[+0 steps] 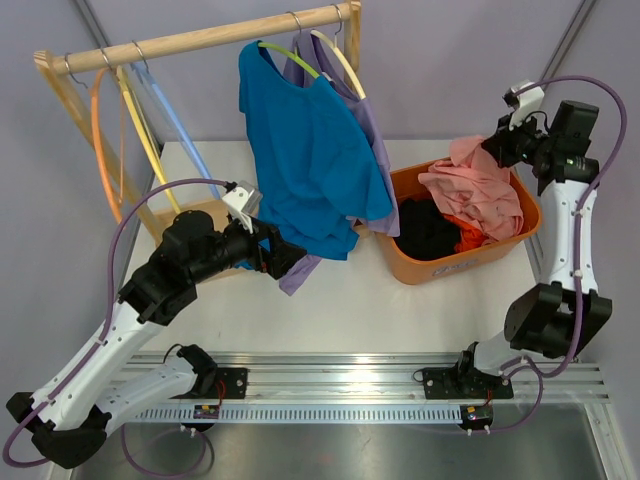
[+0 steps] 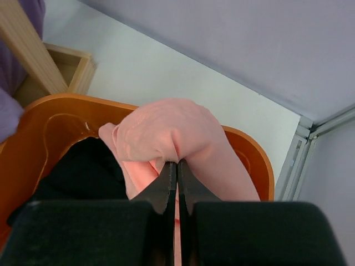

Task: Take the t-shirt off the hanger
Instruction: Place the tshirt into the basket

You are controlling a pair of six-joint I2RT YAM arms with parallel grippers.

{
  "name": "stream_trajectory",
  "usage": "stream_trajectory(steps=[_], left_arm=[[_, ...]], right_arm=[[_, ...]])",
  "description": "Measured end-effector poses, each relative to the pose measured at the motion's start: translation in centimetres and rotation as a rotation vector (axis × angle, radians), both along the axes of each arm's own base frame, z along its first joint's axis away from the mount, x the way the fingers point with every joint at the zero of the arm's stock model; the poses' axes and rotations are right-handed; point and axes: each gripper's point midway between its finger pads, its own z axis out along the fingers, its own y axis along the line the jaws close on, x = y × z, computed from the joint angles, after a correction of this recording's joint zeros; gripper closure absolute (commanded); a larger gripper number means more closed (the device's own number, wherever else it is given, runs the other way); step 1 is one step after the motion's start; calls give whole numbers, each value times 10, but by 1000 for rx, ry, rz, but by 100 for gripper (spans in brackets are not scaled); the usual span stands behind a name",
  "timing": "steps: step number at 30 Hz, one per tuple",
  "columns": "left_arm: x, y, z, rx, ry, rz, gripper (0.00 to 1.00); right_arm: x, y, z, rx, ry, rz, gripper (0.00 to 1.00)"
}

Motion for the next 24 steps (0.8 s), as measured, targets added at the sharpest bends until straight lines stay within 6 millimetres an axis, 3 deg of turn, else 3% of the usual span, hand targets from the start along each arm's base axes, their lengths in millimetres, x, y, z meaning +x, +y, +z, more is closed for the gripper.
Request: stream_trajectory(steps=[3, 6, 12, 15, 16, 17, 21, 24], left_arm=[[1, 1, 0, 2, -2, 8, 1], [2, 2, 1, -1, -7, 15, 1], [1, 5, 11, -21, -35, 23, 1], [1, 5, 15, -27, -43, 29, 1], [1, 6, 17, -30, -47, 30, 1], [1, 6, 18, -34, -47, 34, 1], [1, 9, 28, -58, -59, 53, 1], [0, 14, 38, -83, -70, 75, 1]], right_arm=[[-16, 7, 8, -30, -33, 37, 100], [-21, 7, -28, -40, 48, 54, 100], [-34, -2, -180, 3, 460, 42, 100], [-47, -1, -229, 33, 612, 49, 93], [-48, -1, -234, 39, 628, 52, 89], [-48, 1, -235, 40, 634, 58, 79], [-50, 3, -222, 26, 616, 79, 50], [-49, 2, -195, 14, 589, 84, 40]])
